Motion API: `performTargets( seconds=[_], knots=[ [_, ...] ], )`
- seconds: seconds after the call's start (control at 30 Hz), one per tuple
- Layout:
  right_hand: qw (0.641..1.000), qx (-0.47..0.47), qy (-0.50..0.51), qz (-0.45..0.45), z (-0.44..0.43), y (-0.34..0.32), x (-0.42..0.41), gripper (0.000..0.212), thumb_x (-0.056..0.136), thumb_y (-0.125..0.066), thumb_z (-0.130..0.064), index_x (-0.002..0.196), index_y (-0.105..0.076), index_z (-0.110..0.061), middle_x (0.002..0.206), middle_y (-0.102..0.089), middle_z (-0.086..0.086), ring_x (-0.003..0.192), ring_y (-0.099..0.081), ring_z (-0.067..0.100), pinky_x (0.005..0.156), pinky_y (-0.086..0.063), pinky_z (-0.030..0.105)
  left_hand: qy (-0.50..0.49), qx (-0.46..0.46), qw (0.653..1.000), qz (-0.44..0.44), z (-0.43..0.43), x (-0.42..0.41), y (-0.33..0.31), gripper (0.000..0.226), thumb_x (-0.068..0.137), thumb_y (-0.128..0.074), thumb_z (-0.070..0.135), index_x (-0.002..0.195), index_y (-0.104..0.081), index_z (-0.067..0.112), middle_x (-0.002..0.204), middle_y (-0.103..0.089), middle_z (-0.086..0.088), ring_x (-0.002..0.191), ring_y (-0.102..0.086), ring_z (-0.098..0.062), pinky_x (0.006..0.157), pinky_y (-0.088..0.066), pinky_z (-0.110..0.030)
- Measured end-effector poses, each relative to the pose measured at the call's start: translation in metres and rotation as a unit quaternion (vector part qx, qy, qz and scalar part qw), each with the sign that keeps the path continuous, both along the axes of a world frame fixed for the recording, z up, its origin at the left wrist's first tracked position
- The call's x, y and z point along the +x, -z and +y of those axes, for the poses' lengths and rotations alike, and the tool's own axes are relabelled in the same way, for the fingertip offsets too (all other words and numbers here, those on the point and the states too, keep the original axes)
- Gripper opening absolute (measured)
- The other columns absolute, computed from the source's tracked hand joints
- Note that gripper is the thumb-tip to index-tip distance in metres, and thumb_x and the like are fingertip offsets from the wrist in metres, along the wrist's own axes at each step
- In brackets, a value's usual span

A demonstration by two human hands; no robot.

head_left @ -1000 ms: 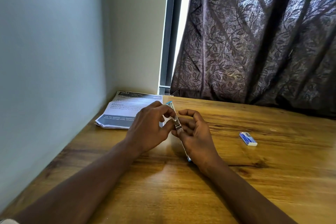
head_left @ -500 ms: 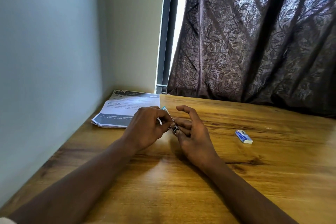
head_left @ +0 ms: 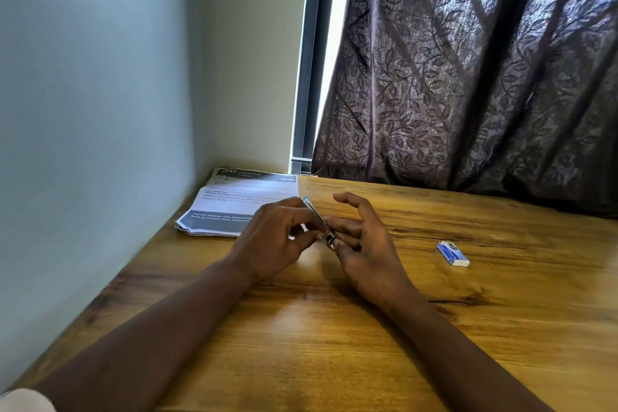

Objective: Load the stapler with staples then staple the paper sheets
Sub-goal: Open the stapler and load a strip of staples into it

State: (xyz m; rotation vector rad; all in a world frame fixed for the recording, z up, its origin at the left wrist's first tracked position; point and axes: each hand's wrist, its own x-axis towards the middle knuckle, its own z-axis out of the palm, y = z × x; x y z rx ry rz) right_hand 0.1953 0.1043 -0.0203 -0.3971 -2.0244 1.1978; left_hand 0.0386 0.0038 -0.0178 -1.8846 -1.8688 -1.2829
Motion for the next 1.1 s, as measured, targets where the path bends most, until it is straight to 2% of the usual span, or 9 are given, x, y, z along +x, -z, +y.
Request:
performTargets(
  seconds=[0.1,0.2,0.3,0.37,0.47,0.63,0.83,1.1],
  knots=[
    [0.999,-0.042,-0.013,0.03,0.0023,-0.0021,-0.0012,0.069,0.09,-0.053,0.023,0.133,-0.047,-0.03,0.114,-0.075,0.009,0.103,-0.074,0.02,0.089,-0.056,0.033,0.003,0.024,0.997,-0.076,0.0029,-0.0001,0.0026,0.017,0.081,-0.084,0.016,0.094,-0.076,0.023,0.084,-0.075,0.01,0.072,-0.072,-0.009,0.071,-0.06,-0.033],
    [0.994,-0.089,-0.032,0.06,0.0041,-0.0041,-0.0036,0.064,0.089,-0.053,0.025,0.129,-0.048,-0.026,0.108,-0.077,0.012,0.101,-0.074,0.025,0.084,-0.056,0.033,-0.004,0.051,0.985,-0.164,0.0049,-0.0021,0.0026,0.019,0.08,-0.085,0.011,0.093,-0.074,0.02,0.08,-0.077,0.006,0.065,-0.074,-0.012,0.067,-0.063,-0.042],
    [0.993,-0.097,-0.034,0.059,0.0053,-0.0032,-0.0049,0.063,0.089,-0.055,0.024,0.129,-0.048,-0.025,0.107,-0.077,0.013,0.103,-0.074,0.024,0.087,-0.059,0.031,-0.009,0.055,0.987,-0.153,0.0048,-0.0047,0.002,0.019,0.081,-0.084,0.01,0.094,-0.074,0.02,0.081,-0.077,0.006,0.065,-0.075,-0.013,0.067,-0.063,-0.042],
    [0.994,-0.089,-0.03,0.049,0.005,-0.0025,-0.0038,0.064,0.09,-0.055,0.023,0.13,-0.048,-0.025,0.109,-0.077,0.011,0.103,-0.074,0.023,0.087,-0.059,0.029,-0.004,0.053,0.993,-0.102,0.0035,-0.0052,0.0014,0.017,0.083,-0.082,0.011,0.096,-0.075,0.021,0.083,-0.077,0.008,0.068,-0.074,-0.008,0.069,-0.063,-0.039],
    [0.999,-0.039,-0.012,0.028,0.0053,-0.0012,-0.002,0.067,0.09,-0.054,0.023,0.13,-0.049,-0.03,0.111,-0.076,0.006,0.103,-0.074,0.017,0.088,-0.059,0.03,-0.002,0.048,0.999,-0.003,0.0007,-0.0055,-0.0003,0.018,0.085,-0.08,0.014,0.101,-0.078,0.022,0.088,-0.074,0.012,0.074,-0.071,-0.004,0.072,-0.06,-0.031],
    [0.999,0.045,-0.002,-0.003,0.0036,0.0011,0.0014,0.071,0.088,-0.051,0.022,0.138,-0.046,-0.028,0.118,-0.075,0.001,0.112,-0.07,0.011,0.1,-0.055,0.032,0.007,0.017,0.999,0.05,-0.0013,-0.005,0.0003,0.021,0.087,-0.076,0.018,0.104,-0.079,0.031,0.093,-0.072,0.014,0.075,-0.068,-0.002,0.069,-0.056,-0.028],
    [0.999,0.043,-0.004,-0.012,0.0044,0.0013,0.0039,0.071,0.09,-0.053,0.021,0.14,-0.044,-0.029,0.119,-0.074,0.002,0.113,-0.07,0.012,0.102,-0.054,0.042,0.032,-0.01,0.999,0.004,0.0026,-0.0005,0.0027,0.015,0.089,-0.075,0.02,0.1,-0.08,0.028,0.091,-0.073,0.013,0.077,-0.069,-0.006,0.07,-0.057,-0.029],
    [1.0,0.022,-0.019,-0.011,0.0054,0.0004,0.0036,0.071,0.09,-0.054,0.02,0.141,-0.044,-0.028,0.12,-0.073,0.005,0.112,-0.07,0.014,0.101,-0.055,0.041,0.019,-0.049,0.992,-0.116,0.0056,-0.0014,0.0004,0.003,0.088,-0.078,0.019,0.09,-0.079,0.021,0.075,-0.076,0.006,0.061,-0.072,-0.006,0.06,-0.054,-0.018]
  ],
)
